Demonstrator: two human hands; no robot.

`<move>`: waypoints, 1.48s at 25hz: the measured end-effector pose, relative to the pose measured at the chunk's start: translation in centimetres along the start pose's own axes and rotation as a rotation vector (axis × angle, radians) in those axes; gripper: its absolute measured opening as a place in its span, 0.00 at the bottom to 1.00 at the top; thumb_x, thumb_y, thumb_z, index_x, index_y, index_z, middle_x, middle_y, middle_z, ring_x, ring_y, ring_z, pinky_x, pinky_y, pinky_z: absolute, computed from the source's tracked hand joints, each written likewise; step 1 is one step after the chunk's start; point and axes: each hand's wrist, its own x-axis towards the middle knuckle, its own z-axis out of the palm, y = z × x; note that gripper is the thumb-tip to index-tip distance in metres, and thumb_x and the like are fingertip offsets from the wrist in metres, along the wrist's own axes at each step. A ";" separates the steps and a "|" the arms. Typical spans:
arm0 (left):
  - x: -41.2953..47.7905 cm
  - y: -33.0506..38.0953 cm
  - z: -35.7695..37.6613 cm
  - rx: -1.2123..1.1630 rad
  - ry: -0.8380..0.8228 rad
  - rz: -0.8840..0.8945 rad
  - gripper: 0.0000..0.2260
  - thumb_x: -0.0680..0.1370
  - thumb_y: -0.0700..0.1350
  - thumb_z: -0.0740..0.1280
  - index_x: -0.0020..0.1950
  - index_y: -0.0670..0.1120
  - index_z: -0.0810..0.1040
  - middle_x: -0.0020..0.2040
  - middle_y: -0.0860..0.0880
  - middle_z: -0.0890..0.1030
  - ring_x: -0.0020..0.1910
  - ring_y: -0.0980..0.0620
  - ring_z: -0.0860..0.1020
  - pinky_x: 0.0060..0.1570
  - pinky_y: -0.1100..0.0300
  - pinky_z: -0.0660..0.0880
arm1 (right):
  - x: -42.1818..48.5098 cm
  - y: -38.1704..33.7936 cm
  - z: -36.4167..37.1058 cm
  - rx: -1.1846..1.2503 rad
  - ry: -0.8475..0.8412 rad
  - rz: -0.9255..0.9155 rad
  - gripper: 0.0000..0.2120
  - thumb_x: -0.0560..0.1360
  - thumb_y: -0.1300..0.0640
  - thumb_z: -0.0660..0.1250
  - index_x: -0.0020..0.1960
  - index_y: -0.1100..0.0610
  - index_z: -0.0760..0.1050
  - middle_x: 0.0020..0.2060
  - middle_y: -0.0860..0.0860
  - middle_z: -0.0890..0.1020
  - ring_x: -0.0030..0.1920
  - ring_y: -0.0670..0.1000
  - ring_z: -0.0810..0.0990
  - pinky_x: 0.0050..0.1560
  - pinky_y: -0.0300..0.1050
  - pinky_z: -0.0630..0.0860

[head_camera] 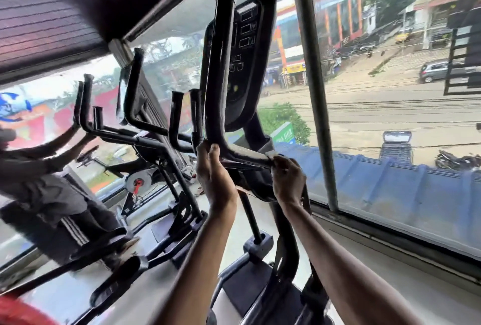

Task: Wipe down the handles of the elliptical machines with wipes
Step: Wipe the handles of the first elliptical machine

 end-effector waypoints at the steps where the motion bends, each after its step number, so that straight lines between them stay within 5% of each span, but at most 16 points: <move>1: -0.2 0.3 0.2 0.012 0.026 -0.001 0.12 0.77 0.46 0.61 0.53 0.45 0.81 0.47 0.56 0.81 0.50 0.56 0.77 0.58 0.52 0.72 | 0.1 -0.3 -0.3 -0.004 -0.013 -0.012 0.09 0.76 0.61 0.73 0.53 0.53 0.88 0.47 0.53 0.88 0.48 0.57 0.85 0.50 0.41 0.73; 4: -0.5 0.8 0.6 0.039 0.070 -0.017 0.14 0.76 0.47 0.60 0.56 0.42 0.80 0.47 0.56 0.82 0.50 0.56 0.77 0.60 0.48 0.73 | 0.1 -2.8 -0.8 0.017 -0.039 -0.079 0.09 0.75 0.64 0.72 0.50 0.54 0.88 0.45 0.53 0.87 0.45 0.54 0.84 0.45 0.37 0.68; 7: -0.4 0.7 0.5 0.078 0.078 -0.023 0.12 0.76 0.47 0.61 0.53 0.46 0.81 0.47 0.56 0.83 0.52 0.51 0.78 0.64 0.38 0.73 | -1.5 -4.8 -1.2 0.108 -0.102 -0.279 0.10 0.73 0.66 0.72 0.52 0.58 0.87 0.48 0.49 0.86 0.45 0.41 0.78 0.50 0.25 0.68; 9: -0.4 0.7 0.5 0.107 0.055 -0.032 0.09 0.77 0.49 0.61 0.49 0.52 0.81 0.44 0.60 0.83 0.51 0.51 0.78 0.62 0.38 0.73 | -1.2 -4.0 -1.5 0.062 -0.074 -0.274 0.10 0.74 0.67 0.73 0.53 0.57 0.87 0.47 0.51 0.87 0.44 0.47 0.80 0.48 0.31 0.69; 12: -0.5 1.0 0.4 0.121 0.036 -0.030 0.09 0.77 0.49 0.61 0.49 0.55 0.81 0.41 0.61 0.82 0.44 0.57 0.78 0.52 0.49 0.76 | 0.3 -3.3 -1.6 -0.024 -0.055 -0.115 0.09 0.76 0.65 0.73 0.52 0.55 0.88 0.46 0.56 0.87 0.45 0.60 0.83 0.45 0.42 0.67; 18: -0.4 1.0 0.3 0.153 0.033 -0.018 0.09 0.77 0.50 0.60 0.50 0.55 0.81 0.39 0.62 0.81 0.39 0.62 0.76 0.45 0.53 0.74 | -0.7 -3.9 -1.7 0.057 -0.112 -0.160 0.07 0.77 0.64 0.72 0.53 0.57 0.87 0.48 0.53 0.87 0.46 0.55 0.84 0.47 0.40 0.70; 22: -0.2 0.8 0.1 0.136 0.015 0.001 0.10 0.77 0.48 0.61 0.54 0.56 0.79 0.45 0.63 0.83 0.46 0.59 0.80 0.53 0.53 0.78 | -0.6 -4.5 -1.6 0.040 -0.117 -0.062 0.06 0.77 0.61 0.73 0.52 0.56 0.87 0.46 0.53 0.87 0.45 0.55 0.83 0.46 0.39 0.67; 25: 0.1 0.6 -0.1 0.154 0.007 0.023 0.09 0.77 0.49 0.62 0.51 0.58 0.80 0.49 0.58 0.82 0.52 0.53 0.80 0.58 0.41 0.78 | -1.6 -4.5 -1.8 0.092 -0.128 -0.149 0.07 0.76 0.64 0.73 0.52 0.57 0.87 0.46 0.50 0.86 0.43 0.51 0.83 0.46 0.40 0.72; 29: 0.1 0.5 -0.3 0.136 -0.006 0.007 0.10 0.76 0.52 0.62 0.53 0.55 0.81 0.54 0.50 0.83 0.53 0.52 0.80 0.55 0.44 0.77 | -1.5 -5.0 -1.9 0.039 -0.078 0.006 0.04 0.77 0.59 0.73 0.49 0.54 0.87 0.43 0.52 0.87 0.44 0.55 0.84 0.44 0.40 0.68; 33: 0.2 0.5 0.0 0.095 0.037 -0.023 0.09 0.77 0.50 0.62 0.51 0.57 0.81 0.55 0.43 0.83 0.55 0.46 0.81 0.54 0.48 0.76 | -4.3 -9.0 -2.5 0.247 -0.116 -0.232 0.05 0.77 0.62 0.74 0.51 0.57 0.87 0.47 0.48 0.85 0.45 0.44 0.83 0.50 0.33 0.74; 35: 0.4 0.4 -0.3 0.096 0.025 -0.003 0.09 0.76 0.51 0.62 0.50 0.57 0.82 0.55 0.43 0.84 0.57 0.42 0.81 0.55 0.46 0.76 | -4.1 -8.1 -2.6 0.195 -0.102 -0.341 0.05 0.79 0.63 0.73 0.53 0.58 0.86 0.48 0.49 0.85 0.46 0.45 0.82 0.49 0.33 0.74; 37: 0.6 0.2 -0.5 0.095 -0.002 0.011 0.10 0.75 0.52 0.62 0.51 0.57 0.82 0.55 0.42 0.84 0.59 0.39 0.81 0.56 0.46 0.76 | -2.5 -6.5 -2.2 0.077 -0.085 -0.243 0.05 0.79 0.62 0.72 0.50 0.56 0.86 0.44 0.51 0.85 0.44 0.51 0.83 0.44 0.38 0.69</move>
